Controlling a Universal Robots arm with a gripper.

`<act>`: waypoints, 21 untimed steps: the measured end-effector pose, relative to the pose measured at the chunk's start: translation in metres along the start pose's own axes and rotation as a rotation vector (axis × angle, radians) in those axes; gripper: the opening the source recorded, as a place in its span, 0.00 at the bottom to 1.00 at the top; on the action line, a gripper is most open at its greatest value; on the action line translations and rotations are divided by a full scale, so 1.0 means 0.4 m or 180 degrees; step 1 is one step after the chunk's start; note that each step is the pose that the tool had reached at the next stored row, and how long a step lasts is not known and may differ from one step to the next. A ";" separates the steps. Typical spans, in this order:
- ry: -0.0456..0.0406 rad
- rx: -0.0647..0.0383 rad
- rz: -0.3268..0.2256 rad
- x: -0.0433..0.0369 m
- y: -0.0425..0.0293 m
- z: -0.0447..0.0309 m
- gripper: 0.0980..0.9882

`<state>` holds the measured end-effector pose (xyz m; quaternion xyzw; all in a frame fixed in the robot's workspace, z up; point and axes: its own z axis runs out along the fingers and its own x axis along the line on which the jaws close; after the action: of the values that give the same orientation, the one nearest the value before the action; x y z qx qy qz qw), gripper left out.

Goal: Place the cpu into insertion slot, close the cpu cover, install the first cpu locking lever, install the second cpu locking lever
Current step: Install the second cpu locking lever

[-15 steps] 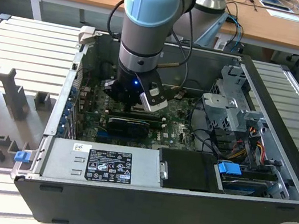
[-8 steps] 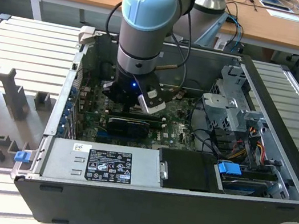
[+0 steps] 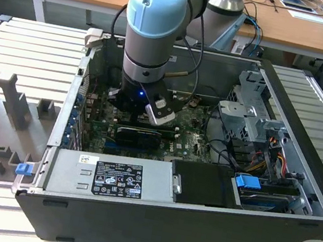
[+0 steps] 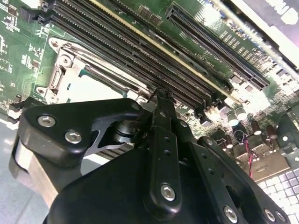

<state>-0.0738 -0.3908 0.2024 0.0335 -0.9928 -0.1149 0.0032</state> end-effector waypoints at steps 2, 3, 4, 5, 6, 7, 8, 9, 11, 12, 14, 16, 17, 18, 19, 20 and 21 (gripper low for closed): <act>-0.0002 -0.0031 0.0000 0.000 -0.001 0.003 0.01; -0.0003 -0.0039 -0.0001 0.000 -0.001 0.004 0.01; -0.0003 -0.0045 -0.0001 0.000 -0.001 0.005 0.01; -0.0004 -0.0053 -0.0001 0.000 -0.001 0.007 0.01; -0.0004 -0.0056 -0.0001 0.000 -0.002 0.008 0.01; -0.0004 -0.0060 -0.0001 0.000 -0.002 0.009 0.01; -0.0004 -0.0065 -0.0001 0.000 -0.003 0.011 0.01; -0.0005 -0.0067 -0.0001 0.000 -0.003 0.012 0.01; -0.0004 -0.0069 -0.0001 0.000 -0.004 0.014 0.01; -0.0004 -0.0074 -0.0001 0.001 -0.004 0.014 0.01; -0.0007 -0.0089 -0.0002 0.000 -0.003 0.007 0.01; -0.0006 -0.0092 -0.0001 0.001 0.001 -0.008 0.01; -0.0007 -0.0099 -0.0002 0.001 0.003 -0.018 0.01; -0.0007 -0.0100 -0.0002 0.001 0.004 -0.022 0.01; -0.0007 -0.0101 -0.0001 0.001 0.006 -0.032 0.01; -0.0007 -0.0101 -0.0001 0.001 0.008 -0.040 0.01; -0.0006 -0.0101 -0.0001 0.000 0.010 -0.048 0.01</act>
<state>-0.0739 -0.3912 0.2219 0.0336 -0.9909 -0.1306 0.0027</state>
